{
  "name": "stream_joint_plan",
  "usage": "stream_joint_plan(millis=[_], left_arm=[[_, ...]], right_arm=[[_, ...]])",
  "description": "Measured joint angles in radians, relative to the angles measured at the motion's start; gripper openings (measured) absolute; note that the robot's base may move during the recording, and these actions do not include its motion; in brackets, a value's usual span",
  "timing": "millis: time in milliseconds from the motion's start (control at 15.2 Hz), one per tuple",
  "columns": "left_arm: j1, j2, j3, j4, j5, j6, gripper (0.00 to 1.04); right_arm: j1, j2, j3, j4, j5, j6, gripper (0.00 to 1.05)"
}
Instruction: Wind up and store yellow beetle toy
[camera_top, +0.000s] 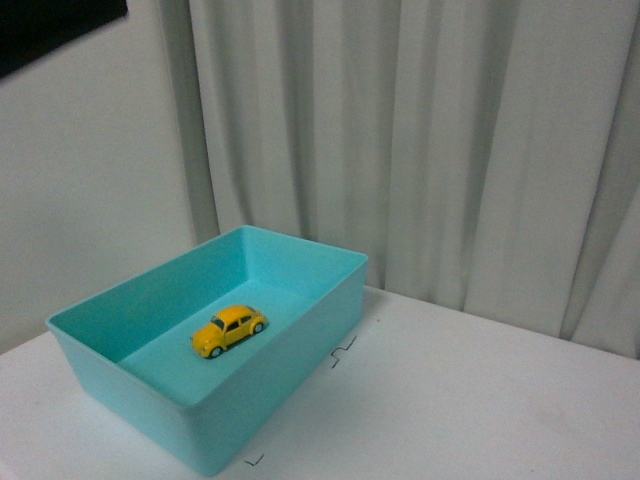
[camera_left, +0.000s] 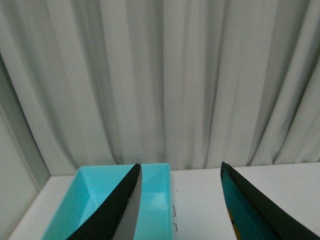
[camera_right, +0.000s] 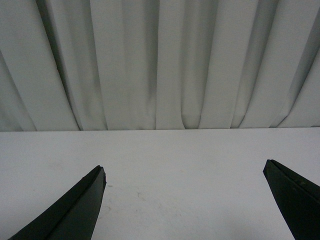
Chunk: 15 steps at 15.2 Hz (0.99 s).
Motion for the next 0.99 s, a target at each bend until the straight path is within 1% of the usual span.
stream_joint_plan(millis=[66, 198, 264, 330, 396, 462, 527, 725, 791, 857, 989], left_arm=[[-0.026, -0.019, -0.053, 0.010, -0.022, -0.018, 0.39], [-0.059, -0.056, -0.134, 0.027, -0.065, -0.032, 0.22], [-0.069, -0.072, -0.153, 0.037, -0.074, -0.036, 0.15], [-0.090, -0.103, -0.183, 0.052, -0.093, -0.043, 0.04], [-0.113, -0.122, -0.198, 0.055, -0.124, -0.047, 0.02], [-0.226, -0.159, -0.252, 0.064, -0.206, -0.048, 0.02], [-0.222, -0.170, -0.277, 0.065, -0.221, -0.049, 0.02], [-0.216, -0.225, -0.327, 0.073, -0.223, -0.049, 0.02], [-0.216, -0.274, -0.334, -0.005, -0.224, -0.049, 0.02], [-0.216, -0.354, -0.362, -0.043, -0.222, -0.049, 0.02], [-0.216, -0.372, -0.369, -0.028, -0.224, -0.049, 0.02]], right_arm=[[0.000, 0.000, 0.000, -0.001, 0.000, 0.000, 0.98], [0.000, 0.000, 0.000, 0.000, 0.001, 0.000, 0.98], [0.000, 0.000, 0.000, 0.000, 0.000, 0.000, 0.98], [0.000, 0.000, 0.000, 0.000, 0.000, 0.000, 0.98], [0.000, 0.000, 0.000, 0.000, 0.000, 0.000, 0.98], [0.000, 0.000, 0.000, 0.000, 0.000, 0.000, 0.98], [0.000, 0.000, 0.000, 0.000, 0.000, 0.000, 0.98], [0.000, 0.000, 0.000, 0.000, 0.000, 0.000, 0.98], [0.000, 0.000, 0.000, 0.000, 0.000, 0.000, 0.98], [0.000, 0.000, 0.000, 0.000, 0.000, 0.000, 0.98], [0.000, 0.000, 0.000, 0.000, 0.000, 0.000, 0.98]])
